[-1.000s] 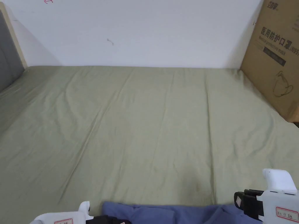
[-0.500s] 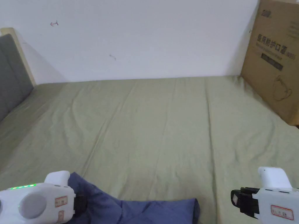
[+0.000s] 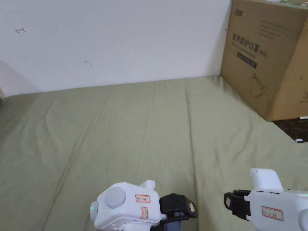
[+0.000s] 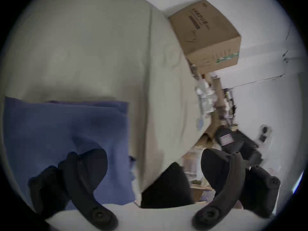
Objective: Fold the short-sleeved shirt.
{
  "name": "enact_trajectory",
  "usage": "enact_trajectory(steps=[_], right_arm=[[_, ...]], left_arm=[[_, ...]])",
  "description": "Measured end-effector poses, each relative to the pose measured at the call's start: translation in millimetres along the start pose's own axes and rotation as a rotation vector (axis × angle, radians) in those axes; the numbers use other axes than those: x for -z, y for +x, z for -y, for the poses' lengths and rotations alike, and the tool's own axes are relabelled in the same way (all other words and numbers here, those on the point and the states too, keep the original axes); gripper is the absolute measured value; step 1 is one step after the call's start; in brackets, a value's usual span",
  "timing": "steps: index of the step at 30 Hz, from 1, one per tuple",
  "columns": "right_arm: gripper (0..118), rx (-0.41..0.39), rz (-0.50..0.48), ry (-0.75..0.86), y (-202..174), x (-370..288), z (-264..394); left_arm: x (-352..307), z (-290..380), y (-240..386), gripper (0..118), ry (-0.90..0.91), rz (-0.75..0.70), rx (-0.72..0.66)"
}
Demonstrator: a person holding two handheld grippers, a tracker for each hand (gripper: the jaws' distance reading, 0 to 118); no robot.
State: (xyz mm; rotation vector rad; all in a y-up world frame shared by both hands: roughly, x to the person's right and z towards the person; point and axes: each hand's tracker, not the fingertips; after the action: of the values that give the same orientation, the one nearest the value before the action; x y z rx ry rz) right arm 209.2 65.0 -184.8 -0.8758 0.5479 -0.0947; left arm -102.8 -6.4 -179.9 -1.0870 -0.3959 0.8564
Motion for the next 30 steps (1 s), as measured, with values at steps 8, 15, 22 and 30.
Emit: enact_trajectory(steps=[8,15,22,30], right_arm=[[0,0.025,0.0,0.018,6.0,-1.2,-2.4],[0,0.022,-0.012,0.013,7.4,3.6,-1.6],[0,0.024,0.005,0.004,14.1,-3.5,1.8],[0,0.034,0.023,0.021,18.9,-18.1,2.7]], left_arm=[[-60.8,-1.7,-2.6,9,0.12,-0.304,0.217],[-21.8,10.2,-19.9,2,-0.039,-0.276,0.178],[56.2,13.1,-26.0,2,-0.148,-0.145,0.05],[58.5,26.5,4.2,2,-0.112,-0.085,0.149]])
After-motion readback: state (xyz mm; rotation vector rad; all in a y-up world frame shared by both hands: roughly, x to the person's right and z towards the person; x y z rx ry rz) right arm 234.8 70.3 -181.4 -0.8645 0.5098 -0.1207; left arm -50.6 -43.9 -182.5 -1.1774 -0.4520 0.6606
